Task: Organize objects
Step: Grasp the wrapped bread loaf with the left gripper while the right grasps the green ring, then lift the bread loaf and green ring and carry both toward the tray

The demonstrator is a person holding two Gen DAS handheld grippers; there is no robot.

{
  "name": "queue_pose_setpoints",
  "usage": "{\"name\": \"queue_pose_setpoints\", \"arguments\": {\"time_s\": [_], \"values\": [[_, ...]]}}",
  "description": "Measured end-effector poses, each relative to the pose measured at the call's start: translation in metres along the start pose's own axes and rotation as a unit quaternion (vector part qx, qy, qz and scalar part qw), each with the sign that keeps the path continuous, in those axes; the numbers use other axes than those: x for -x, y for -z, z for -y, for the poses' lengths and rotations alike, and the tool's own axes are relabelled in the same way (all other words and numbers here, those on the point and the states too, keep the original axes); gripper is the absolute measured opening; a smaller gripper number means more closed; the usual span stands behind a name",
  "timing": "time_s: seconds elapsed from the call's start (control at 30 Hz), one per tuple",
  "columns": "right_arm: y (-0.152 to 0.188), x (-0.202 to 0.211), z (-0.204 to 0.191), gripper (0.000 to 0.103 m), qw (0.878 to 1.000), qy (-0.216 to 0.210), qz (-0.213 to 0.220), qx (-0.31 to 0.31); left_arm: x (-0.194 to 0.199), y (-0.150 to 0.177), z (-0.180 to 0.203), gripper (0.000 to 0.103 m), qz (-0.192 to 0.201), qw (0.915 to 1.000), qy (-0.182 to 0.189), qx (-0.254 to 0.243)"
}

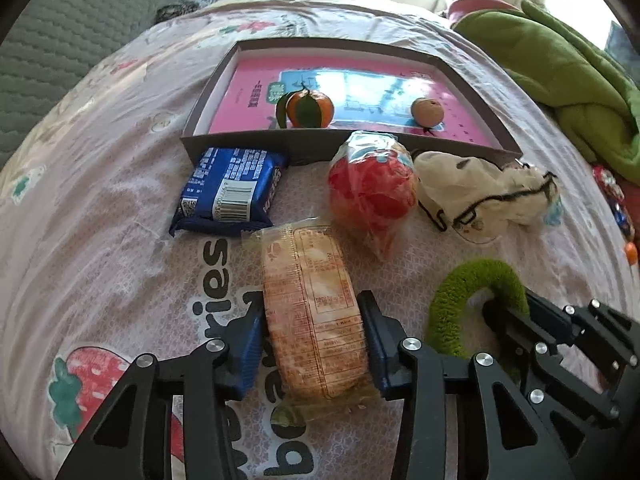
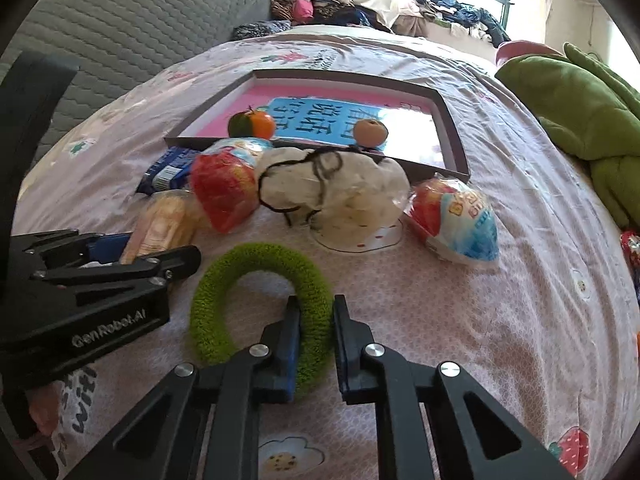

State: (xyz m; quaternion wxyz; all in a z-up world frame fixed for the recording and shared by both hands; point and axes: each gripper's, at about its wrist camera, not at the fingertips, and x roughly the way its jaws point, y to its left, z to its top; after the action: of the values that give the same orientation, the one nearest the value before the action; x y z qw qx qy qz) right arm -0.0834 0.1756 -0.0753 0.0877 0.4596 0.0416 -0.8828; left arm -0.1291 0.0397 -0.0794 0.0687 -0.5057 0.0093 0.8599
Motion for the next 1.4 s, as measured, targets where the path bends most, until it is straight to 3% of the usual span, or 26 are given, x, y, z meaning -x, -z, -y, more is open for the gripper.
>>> {"name": "queue_pose_setpoints", "arguments": {"time_s": [0.63, 1.4], "values": [[-0.001, 0.032, -0.003, 0.015, 0.999, -0.01, 0.035, -0.005, 0.027, 0.022, -0.012, 0.042, 0.018, 0.9998, 0.008, 0.005], [0.001, 0.082, -0.02, 0.015, 0.996, -0.008, 0.085, -0.008, 0.099, 0.032, -0.018, 0.042, 0.093, 0.9955, 0.008, 0.013]]}}
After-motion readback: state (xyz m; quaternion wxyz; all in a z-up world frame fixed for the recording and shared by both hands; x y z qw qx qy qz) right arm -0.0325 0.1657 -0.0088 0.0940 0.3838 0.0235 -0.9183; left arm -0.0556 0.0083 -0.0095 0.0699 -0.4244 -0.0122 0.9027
